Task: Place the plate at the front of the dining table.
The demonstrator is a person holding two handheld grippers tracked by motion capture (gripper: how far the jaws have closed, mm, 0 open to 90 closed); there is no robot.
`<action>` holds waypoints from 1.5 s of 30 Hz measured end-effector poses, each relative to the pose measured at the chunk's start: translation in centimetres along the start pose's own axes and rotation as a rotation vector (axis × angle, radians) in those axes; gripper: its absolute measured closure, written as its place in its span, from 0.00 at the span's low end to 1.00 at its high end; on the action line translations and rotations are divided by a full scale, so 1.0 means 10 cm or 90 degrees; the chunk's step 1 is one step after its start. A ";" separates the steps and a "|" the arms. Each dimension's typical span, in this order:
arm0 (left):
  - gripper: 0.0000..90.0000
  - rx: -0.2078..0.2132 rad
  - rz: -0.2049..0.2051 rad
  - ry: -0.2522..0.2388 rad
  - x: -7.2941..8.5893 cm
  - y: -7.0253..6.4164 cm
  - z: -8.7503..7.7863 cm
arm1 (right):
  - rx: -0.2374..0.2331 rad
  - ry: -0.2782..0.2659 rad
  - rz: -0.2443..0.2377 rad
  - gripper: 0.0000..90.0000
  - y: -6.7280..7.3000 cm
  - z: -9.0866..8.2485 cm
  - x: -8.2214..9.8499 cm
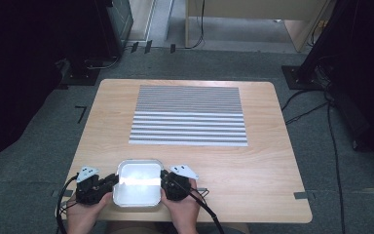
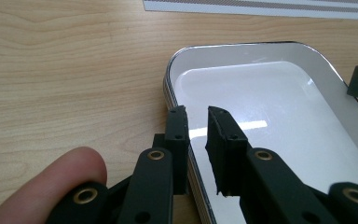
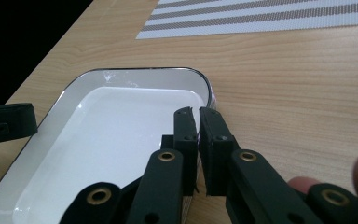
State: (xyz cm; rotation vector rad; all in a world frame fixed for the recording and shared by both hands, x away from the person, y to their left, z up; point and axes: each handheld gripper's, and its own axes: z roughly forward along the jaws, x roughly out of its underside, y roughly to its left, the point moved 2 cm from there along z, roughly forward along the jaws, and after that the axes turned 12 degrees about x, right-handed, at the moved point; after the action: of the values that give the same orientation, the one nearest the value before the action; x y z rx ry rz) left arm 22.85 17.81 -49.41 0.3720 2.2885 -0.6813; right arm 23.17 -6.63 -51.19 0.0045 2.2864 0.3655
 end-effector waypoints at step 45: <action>0.90 0.014 0.014 0.015 0.01 -0.15 0.12 | 0.046 -0.079 0.074 0.99 -0.08 -0.16 -0.02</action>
State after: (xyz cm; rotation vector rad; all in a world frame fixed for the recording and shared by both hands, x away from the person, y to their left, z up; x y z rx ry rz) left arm 22.81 15.92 -49.68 0.4175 2.2969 -0.6944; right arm 22.28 -7.85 -50.25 0.1927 2.1804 0.3331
